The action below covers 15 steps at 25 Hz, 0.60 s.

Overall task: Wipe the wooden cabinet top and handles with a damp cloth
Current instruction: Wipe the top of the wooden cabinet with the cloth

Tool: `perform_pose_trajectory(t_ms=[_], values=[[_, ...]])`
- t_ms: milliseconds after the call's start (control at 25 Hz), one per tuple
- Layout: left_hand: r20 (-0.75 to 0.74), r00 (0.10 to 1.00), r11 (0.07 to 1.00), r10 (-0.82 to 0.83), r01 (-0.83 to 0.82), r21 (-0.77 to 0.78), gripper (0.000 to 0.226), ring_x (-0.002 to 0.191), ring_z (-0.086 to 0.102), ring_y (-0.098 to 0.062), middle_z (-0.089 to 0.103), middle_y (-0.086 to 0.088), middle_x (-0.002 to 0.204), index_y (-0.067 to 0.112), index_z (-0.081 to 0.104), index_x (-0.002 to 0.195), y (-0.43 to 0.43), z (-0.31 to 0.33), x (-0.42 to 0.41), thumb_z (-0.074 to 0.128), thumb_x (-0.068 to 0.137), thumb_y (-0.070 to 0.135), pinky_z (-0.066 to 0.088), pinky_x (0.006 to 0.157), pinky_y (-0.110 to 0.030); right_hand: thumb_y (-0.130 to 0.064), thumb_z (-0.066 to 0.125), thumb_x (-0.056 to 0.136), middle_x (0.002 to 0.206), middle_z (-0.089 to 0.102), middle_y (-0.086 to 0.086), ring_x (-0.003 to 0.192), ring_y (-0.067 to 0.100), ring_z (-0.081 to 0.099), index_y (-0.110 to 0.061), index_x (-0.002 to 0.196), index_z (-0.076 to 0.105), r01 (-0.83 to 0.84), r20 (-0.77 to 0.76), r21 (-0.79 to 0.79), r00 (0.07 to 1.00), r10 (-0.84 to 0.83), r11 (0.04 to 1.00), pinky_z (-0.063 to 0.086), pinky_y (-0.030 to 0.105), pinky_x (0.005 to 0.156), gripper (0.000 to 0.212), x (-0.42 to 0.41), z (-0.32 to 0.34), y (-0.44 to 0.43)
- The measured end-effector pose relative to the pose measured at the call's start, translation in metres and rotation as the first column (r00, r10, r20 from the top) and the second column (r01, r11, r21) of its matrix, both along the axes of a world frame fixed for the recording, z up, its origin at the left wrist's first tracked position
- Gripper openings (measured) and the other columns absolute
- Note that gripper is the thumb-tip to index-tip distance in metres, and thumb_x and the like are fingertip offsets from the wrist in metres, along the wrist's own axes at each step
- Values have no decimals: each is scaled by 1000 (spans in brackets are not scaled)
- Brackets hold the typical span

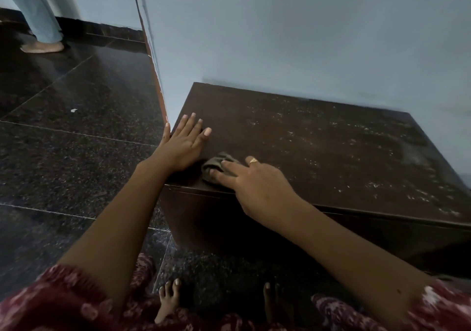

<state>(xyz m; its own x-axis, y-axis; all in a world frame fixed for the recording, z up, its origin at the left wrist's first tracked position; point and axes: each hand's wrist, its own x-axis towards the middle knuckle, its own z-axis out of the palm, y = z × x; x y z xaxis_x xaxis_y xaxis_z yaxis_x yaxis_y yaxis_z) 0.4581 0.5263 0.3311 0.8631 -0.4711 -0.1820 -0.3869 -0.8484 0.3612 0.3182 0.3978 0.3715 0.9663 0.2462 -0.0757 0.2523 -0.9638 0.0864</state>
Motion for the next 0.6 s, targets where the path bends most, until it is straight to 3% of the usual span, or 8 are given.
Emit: perform_pose_trajectory(t_ms=[80, 240, 280, 400, 600], values=[[-11, 1000, 1000, -23, 22, -17, 59, 148, -15, -11, -9, 2, 161, 16, 3, 151, -5, 0, -4, 12, 100, 42, -13, 118, -42, -11, 39, 95, 154, 29, -4, 128, 32, 38, -34, 146, 21, -43, -32, -2, 999, 43, 999, 43, 40, 94, 59, -14, -2, -9], [29, 996, 997, -80, 80, 9, 61, 149, -6, -11, -2, 3, 162, 18, 6, 152, -8, -3, -6, 23, 99, 44, -5, 120, -39, -11, 79, 64, 120, 68, -8, 87, 31, 68, -35, 120, 61, -54, 113, -75, 992, 63, 996, 55, 32, 61, 63, -17, -8, -32], [57, 994, 996, -88, 87, 24, 62, 149, -4, -12, 0, 3, 162, 19, 7, 152, -8, -4, -5, 27, 98, 44, -4, 120, -39, -10, 75, 70, 125, 65, -8, 93, 33, 66, -36, 123, 58, -47, 107, -64, 993, 53, 997, 54, 34, 65, 62, -13, -6, -34], [91, 992, 996, -89, 87, 32, 62, 149, -2, -12, 1, 2, 162, 19, 8, 152, -8, -6, -3, 30, 98, 43, -2, 121, -37, -11, 39, 96, 153, 32, -12, 130, 35, 40, -41, 143, 27, 37, 37, -18, 999, -36, 999, 43, 38, 94, 57, 7, -6, -37], [100, 991, 994, -84, 76, 78, 60, 149, -8, -11, -6, 3, 162, 18, 1, 152, -12, -8, -8, 20, 100, 41, -5, 120, -37, -11, 40, 95, 148, 40, -12, 131, 31, 39, -44, 139, 33, 140, 87, 11, 986, -140, 990, 45, 41, 93, 55, 67, -5, -47]])
